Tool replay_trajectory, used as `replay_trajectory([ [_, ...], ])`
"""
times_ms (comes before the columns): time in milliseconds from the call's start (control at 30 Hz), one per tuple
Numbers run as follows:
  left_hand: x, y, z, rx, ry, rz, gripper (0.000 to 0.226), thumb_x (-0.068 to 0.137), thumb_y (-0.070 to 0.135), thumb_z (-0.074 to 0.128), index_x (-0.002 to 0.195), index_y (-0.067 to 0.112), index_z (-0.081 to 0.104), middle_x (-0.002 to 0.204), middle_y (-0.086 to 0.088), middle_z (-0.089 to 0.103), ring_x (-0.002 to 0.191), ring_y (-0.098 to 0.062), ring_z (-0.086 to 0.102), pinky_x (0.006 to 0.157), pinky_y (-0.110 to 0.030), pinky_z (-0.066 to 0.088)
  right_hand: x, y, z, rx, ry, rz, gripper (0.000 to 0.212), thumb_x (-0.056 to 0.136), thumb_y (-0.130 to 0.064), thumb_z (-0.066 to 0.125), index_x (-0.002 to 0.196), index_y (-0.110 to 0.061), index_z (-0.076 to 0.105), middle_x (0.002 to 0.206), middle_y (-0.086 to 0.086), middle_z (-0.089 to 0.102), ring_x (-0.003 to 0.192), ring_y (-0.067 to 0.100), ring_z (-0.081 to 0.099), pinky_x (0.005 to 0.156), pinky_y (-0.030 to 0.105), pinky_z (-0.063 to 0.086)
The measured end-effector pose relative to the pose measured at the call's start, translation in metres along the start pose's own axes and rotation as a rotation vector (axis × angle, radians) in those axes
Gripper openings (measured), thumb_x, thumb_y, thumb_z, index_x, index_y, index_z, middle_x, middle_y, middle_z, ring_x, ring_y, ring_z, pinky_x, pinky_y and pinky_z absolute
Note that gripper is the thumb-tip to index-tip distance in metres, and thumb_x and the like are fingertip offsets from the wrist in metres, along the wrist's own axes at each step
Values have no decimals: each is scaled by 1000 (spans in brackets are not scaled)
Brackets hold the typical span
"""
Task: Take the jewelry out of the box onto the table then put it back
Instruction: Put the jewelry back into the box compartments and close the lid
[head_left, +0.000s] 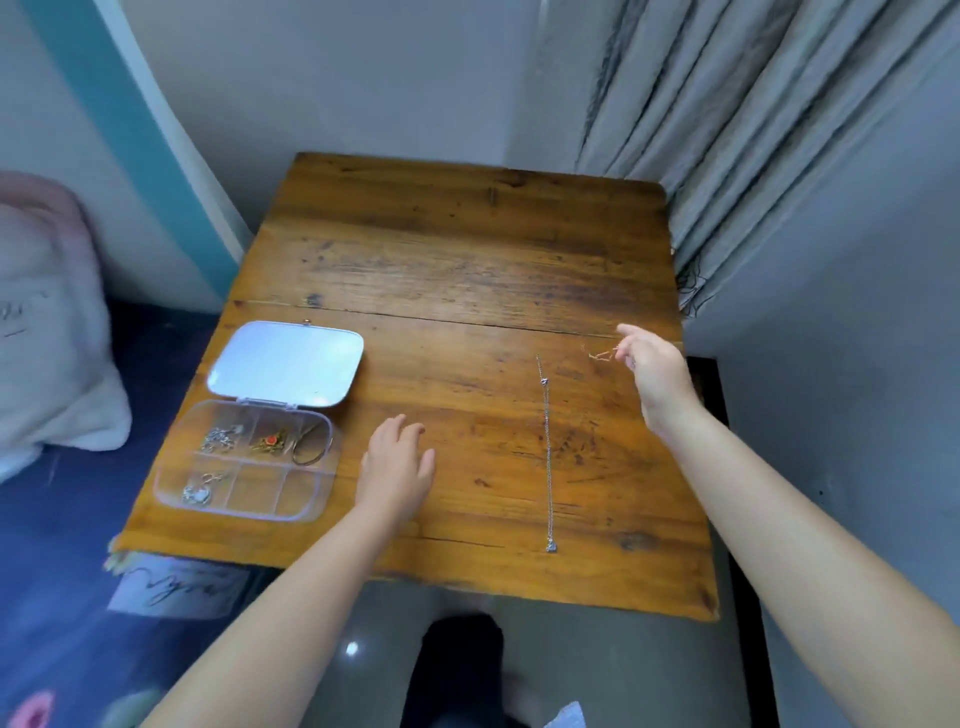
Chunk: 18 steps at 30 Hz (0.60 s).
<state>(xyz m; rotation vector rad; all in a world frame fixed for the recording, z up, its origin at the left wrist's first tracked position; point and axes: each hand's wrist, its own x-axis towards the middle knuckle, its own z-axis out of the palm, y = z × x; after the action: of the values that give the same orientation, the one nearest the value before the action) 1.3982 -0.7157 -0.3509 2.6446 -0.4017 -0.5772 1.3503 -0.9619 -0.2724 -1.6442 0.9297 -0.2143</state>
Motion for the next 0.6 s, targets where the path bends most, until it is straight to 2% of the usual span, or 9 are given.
replay_trajectory([
  [33, -12, -9, -8, -20, 13, -21, 40, 94, 22, 45, 131, 7, 43, 147, -13, 36, 138, -27, 26, 112, -42, 27, -12, -5, 6, 91, -27, -19, 32, 83, 0, 32, 61, -13, 50, 107, 2, 55, 111, 20, 43, 99, 34, 27],
  [100, -33, -29, -27, -48, 34, -60, 39, 93, 19, 46, 130, 5, 44, 143, -15, 41, 135, -28, 31, 111, -41, 28, -37, -16, 17, 273, -80, -23, 39, 83, 4, 25, 55, -17, 43, 83, 5, 66, 103, 26, 53, 101, 38, 27],
  [167, -51, -51, -45, -77, 55, -92, 38, 93, 17, 46, 128, 3, 45, 137, -17, 47, 129, -30, 38, 109, -41, 31, -63, -24, 31, 428, -132, 13, 39, 84, 6, 21, 58, -14, 42, 54, 5, 56, 70, 23, 56, 82, 36, 42],
  [200, -59, -63, -54, -92, 63, -110, 38, 93, 15, 46, 127, 1, 45, 135, -18, 49, 126, -31, 41, 107, -41, 32, -77, -26, 42, 459, -161, 32, 38, 83, 6, 20, 58, -13, 41, 51, 6, 46, 58, 20, 48, 67, 32, 48],
  [267, -70, -89, -70, -117, 66, -141, 38, 92, 13, 46, 127, 0, 44, 133, -20, 50, 124, -33, 42, 106, -41, 34, -106, -28, 69, 414, -238, 70, 36, 81, 7, 20, 57, -12, 39, 51, 5, 34, 46, 17, 34, 41, 19, 40],
  [300, -74, -103, -76, -121, 64, -148, 38, 92, 13, 46, 127, -1, 44, 133, -20, 49, 124, -33, 42, 105, -42, 34, -119, -28, 85, 390, -285, 84, 36, 80, 8, 20, 56, -12, 39, 49, 3, 34, 43, 15, 30, 37, 15, 33],
  [367, -78, -131, -89, -116, 53, -164, 38, 93, 14, 45, 128, 0, 43, 134, -20, 49, 125, -33, 41, 105, -41, 34, -142, -28, 117, 384, -380, 109, 36, 79, 8, 20, 56, -13, 39, 38, -3, 38, 36, 12, 27, 35, 9, 25],
  [433, -78, -158, -100, -93, 42, -159, 38, 93, 13, 45, 129, 2, 43, 135, -19, 48, 125, -33, 41, 104, -41, 35, -161, -28, 149, 381, -434, 124, 36, 79, 7, 21, 57, -13, 40, 33, -8, 39, 32, 8, 28, 34, 9, 23],
  [600, -56, -218, -119, 5, 47, -125, 37, 90, 11, 46, 127, 4, 45, 133, -18, 49, 123, -35, 39, 96, -45, 41, -193, -34, 222, 414, -444, 119, 37, 81, 7, 20, 58, -12, 42, 34, -8, 41, 32, 8, 30, 33, 12, 23],
])
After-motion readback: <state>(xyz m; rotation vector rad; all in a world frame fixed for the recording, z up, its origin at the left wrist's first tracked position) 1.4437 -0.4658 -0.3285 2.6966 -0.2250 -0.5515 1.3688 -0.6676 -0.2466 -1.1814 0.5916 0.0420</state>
